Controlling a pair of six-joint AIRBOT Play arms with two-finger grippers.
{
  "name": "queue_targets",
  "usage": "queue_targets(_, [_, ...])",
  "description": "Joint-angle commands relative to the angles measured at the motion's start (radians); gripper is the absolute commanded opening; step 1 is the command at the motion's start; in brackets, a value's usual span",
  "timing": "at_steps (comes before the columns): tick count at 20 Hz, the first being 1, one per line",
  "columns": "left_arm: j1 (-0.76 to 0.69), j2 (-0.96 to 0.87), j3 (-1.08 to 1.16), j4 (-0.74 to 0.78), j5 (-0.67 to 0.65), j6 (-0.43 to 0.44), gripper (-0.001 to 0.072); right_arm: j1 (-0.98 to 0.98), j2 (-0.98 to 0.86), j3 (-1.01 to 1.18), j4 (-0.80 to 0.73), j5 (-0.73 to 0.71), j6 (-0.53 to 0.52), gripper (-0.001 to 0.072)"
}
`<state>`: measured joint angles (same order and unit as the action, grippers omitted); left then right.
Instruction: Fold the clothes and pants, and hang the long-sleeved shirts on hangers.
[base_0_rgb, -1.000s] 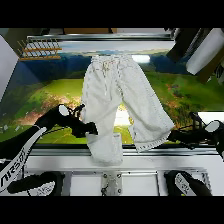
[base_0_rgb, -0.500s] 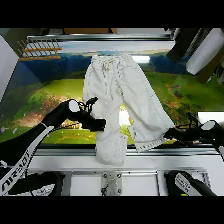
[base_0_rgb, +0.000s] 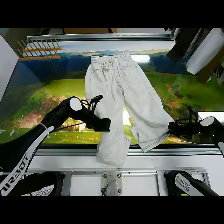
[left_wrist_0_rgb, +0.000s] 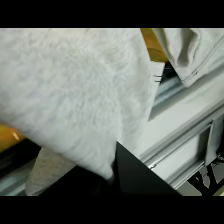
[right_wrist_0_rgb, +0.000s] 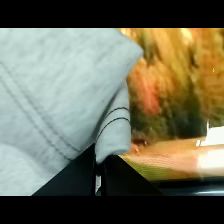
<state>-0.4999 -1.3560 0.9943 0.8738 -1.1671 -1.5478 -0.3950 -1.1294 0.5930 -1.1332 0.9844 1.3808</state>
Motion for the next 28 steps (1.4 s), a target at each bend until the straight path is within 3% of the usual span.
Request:
queue_targets(1, [-0.115, 0.068, 0.003, -0.118, 0.016, -0.016, 0.0023, 0.004, 0.04, 0.188, -0.099, 0.072, 0.008, 0.0021])
queue_targets(4, [-0.282, 0.111, 0.022, -0.316, 0.181, -0.01, 0.0022, 0.004, 0.061, 0.446, -0.158, 0.136, 0.063, 0.0022])
queue_targets(6, [-0.384, 0.079, 0.113, -0.323, 0.237, -0.006, 0.0022, 0.006, 0.064, 0.568, -0.158, 0.143, 0.085, 0.0022])
queue_targets(9, [-0.477, -0.023, 0.289, -0.313, 0.239, 0.072, 0.0052, 0.006, 0.071, 0.629, -0.154, 0.155, 0.113, 0.0027])
queue_targets(10, [-0.473, -0.05, 0.33, -0.313, 0.232, 0.095, 0.0363, 0.006, 0.074, 0.629, -0.155, 0.179, 0.111, 0.0037])
queue_targets(11, [-0.45, -0.068, 0.362, -0.308, 0.215, 0.097, 0.0631, 0.003, 0.076, 0.629, -0.16, 0.211, 0.108, 0.0129])
queue_targets(12, [-0.412, -0.078, 0.393, -0.287, 0.185, 0.097, 0.0622, 0.004, 0.081, 0.629, -0.183, 0.242, 0.108, 0.039])
queue_targets(13, [-0.368, -0.079, 0.41, -0.256, 0.166, 0.096, 0.0615, 0.004, 0.088, 0.628, -0.212, 0.263, 0.108, 0.0571])
queue_targets(17, [-0.132, -0.079, 0.435, 0.0, 0.101, 0.042, 0.0614, 0.004, 0.161, 0.625, -0.305, 0.277, 0.109, 0.058])
queue_targets(21, [0.12, -0.082, 0.347, 0.354, 0.246, -0.118, 0.0615, 0.004, 0.227, 0.625, -0.295, 0.282, 0.113, 0.058])
queue_targets(25, [0.364, -0.192, 0.288, 0.275, 0.332, -0.143, 0.0614, 0.006, 0.241, 0.624, -0.26, 0.282, 0.113, 0.058])
queue_targets(28, [0.42, -0.304, 0.305, 0.277, 0.381, -0.102, 0.0614, 0.006, 0.24, 0.614, -0.224, 0.282, 0.113, 0.0579])
